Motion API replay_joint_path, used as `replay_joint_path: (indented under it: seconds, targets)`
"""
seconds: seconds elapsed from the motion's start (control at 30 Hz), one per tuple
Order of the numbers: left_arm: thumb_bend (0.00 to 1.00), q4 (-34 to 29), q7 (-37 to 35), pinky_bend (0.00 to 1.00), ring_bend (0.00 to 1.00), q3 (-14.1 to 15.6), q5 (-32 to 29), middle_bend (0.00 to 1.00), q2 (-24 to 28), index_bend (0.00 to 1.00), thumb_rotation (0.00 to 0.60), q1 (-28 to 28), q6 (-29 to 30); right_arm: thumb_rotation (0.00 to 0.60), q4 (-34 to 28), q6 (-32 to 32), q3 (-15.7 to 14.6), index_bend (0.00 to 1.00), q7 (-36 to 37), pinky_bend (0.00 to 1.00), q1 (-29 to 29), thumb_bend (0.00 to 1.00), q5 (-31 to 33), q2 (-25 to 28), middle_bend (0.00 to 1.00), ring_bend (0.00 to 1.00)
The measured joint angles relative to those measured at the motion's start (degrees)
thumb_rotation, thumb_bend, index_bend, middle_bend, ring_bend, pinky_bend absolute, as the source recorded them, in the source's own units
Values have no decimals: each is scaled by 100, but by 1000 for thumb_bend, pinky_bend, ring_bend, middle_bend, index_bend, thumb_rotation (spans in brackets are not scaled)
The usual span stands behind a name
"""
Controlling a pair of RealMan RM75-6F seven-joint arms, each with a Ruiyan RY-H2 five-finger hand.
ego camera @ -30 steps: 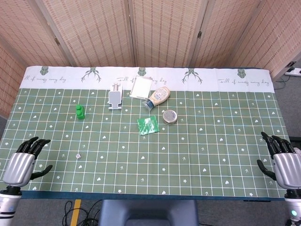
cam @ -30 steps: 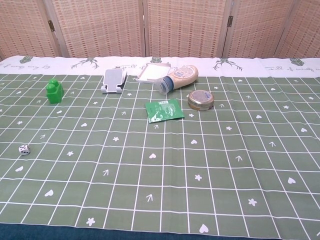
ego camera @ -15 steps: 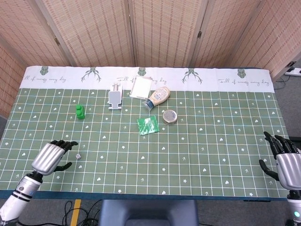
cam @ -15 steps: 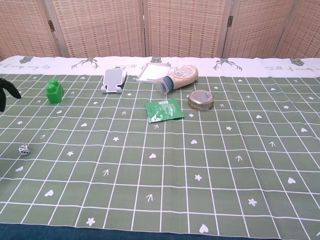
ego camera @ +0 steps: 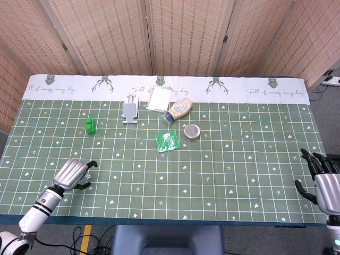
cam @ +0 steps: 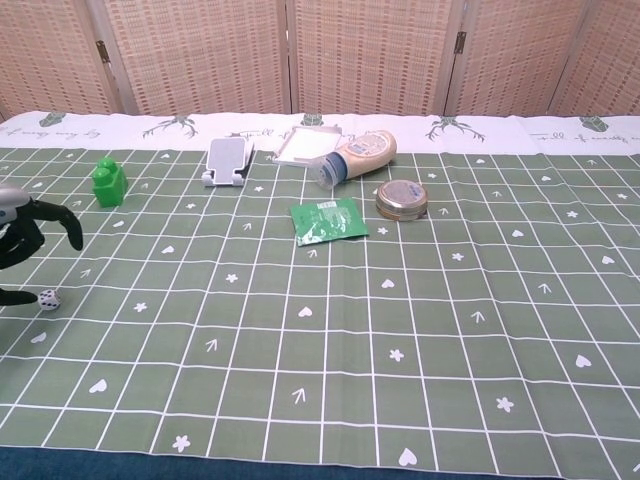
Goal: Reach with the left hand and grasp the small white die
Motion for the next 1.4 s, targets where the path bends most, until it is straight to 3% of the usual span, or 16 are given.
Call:
replay_joint_path:
  seconds: [0.2, 0.63, 1.4]
  targets:
    - [225, 65, 245, 903, 791, -16, -445, 894, -141, 423, 600, -47, -228, 600, 55, -43, -2, 98, 48, 209, 5, 231, 30, -23, 260, 157]
    - [225, 107, 771, 905, 799, -106, -1281, 900, -457, 467, 600, -126, -454, 600, 140, -75, -6, 98, 105, 209, -10, 230, 86, -64, 260, 157]
    - [225, 768, 1072, 905, 801, -223, -1834, 904, -860, 487, 600, -325, -495, 600, 214, -91, 12, 98, 163, 209, -34, 231, 158, -90, 260, 157]
